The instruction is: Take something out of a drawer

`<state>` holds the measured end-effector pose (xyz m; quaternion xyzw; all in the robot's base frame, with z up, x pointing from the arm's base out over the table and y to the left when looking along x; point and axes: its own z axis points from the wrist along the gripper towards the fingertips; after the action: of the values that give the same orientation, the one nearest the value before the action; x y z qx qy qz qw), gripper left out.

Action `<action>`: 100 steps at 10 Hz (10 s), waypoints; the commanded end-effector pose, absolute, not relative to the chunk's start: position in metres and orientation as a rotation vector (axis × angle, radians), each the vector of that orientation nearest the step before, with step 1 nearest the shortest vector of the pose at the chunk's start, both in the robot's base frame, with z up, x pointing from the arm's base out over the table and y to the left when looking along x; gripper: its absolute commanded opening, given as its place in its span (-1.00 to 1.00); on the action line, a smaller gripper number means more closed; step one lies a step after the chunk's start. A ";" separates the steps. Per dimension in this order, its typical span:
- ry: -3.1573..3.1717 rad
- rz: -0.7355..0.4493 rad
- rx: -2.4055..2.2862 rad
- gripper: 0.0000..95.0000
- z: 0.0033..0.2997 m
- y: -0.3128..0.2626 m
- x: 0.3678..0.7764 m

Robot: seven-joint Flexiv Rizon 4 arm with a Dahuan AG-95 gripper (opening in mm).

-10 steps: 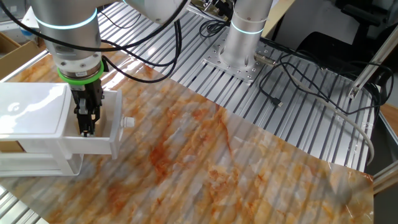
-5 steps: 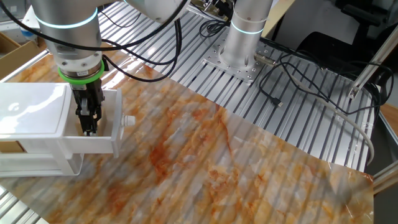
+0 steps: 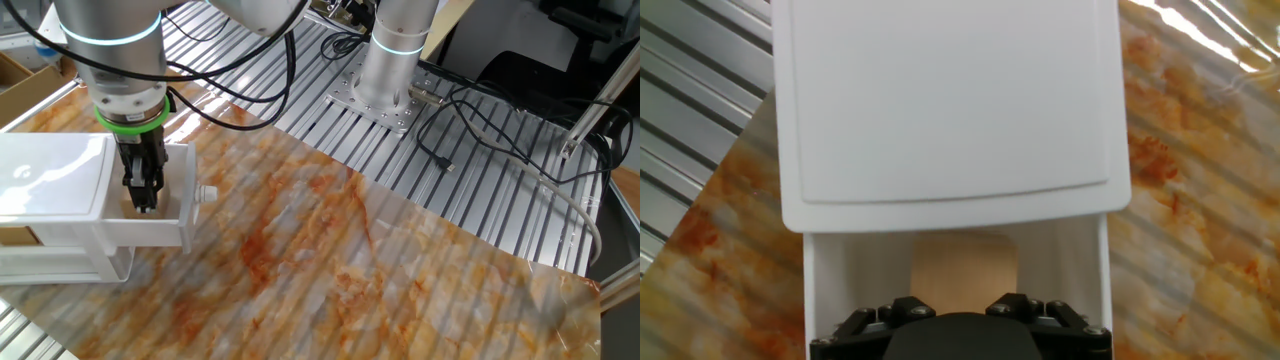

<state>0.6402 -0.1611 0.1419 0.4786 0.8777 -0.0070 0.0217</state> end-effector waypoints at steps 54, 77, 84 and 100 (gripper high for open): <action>2.940 -0.045 1.218 -1.00 0.247 -0.115 0.602; 3.197 -0.004 0.401 -1.00 0.234 -0.032 0.556; 3.203 -0.003 0.309 -1.00 0.190 -0.003 0.538; 3.111 0.003 0.237 -1.00 0.099 0.002 0.535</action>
<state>0.5360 0.0019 0.0962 0.0756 0.9971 0.0009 0.0120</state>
